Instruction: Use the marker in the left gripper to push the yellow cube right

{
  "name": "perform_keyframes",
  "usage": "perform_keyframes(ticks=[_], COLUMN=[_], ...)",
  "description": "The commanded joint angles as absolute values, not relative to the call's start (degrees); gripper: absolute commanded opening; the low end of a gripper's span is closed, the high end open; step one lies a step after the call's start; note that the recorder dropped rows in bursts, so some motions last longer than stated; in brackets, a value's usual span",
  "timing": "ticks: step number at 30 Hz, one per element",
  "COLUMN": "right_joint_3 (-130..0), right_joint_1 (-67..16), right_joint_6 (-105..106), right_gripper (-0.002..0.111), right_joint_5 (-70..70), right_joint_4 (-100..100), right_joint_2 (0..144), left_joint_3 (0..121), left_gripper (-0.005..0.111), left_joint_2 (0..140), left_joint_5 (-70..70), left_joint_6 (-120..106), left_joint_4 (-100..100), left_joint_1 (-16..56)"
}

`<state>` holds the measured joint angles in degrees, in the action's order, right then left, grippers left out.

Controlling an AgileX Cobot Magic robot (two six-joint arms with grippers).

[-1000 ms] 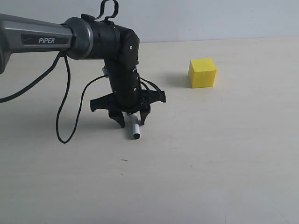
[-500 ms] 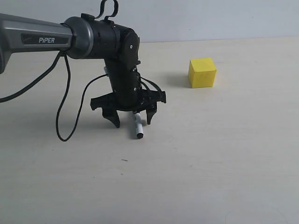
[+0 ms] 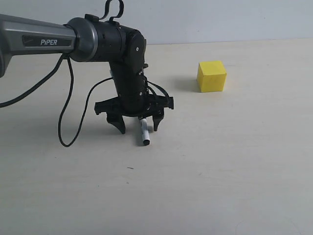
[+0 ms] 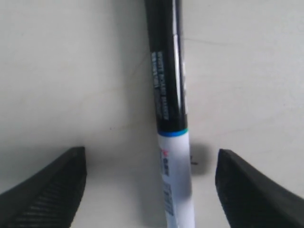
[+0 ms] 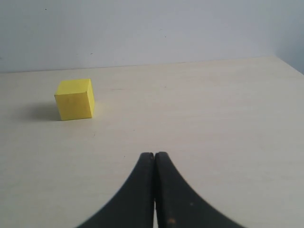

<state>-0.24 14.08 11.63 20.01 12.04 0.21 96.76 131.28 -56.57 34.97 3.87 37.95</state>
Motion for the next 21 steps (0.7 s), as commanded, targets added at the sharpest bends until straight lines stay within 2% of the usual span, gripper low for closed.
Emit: perform_keyframes(ticks=[1,14,21], right_joint_3=[0.0,0.0,0.0], right_joint_1=[14.0,14.0,14.0], right_joint_6=[11.7,11.7,11.7], right_gripper=[0.000,0.000,0.000], right_joint_5=[19.7,19.2,19.2], right_joint_4=[12.0,12.0,12.0], right_joint_2=[0.0,0.0,0.0], left_joint_3=[97.6,101.1,101.0], left_gripper=[0.073,0.072,0.071], left_joint_2=[129.8,118.4,111.7], left_joint_5=[-56.7,-59.2,-70.0], left_joint_6=[32.5,24.7,18.2], left_joint_4=[3.2,2.3,-6.8], left_joint_1=[37.8,37.8,37.9])
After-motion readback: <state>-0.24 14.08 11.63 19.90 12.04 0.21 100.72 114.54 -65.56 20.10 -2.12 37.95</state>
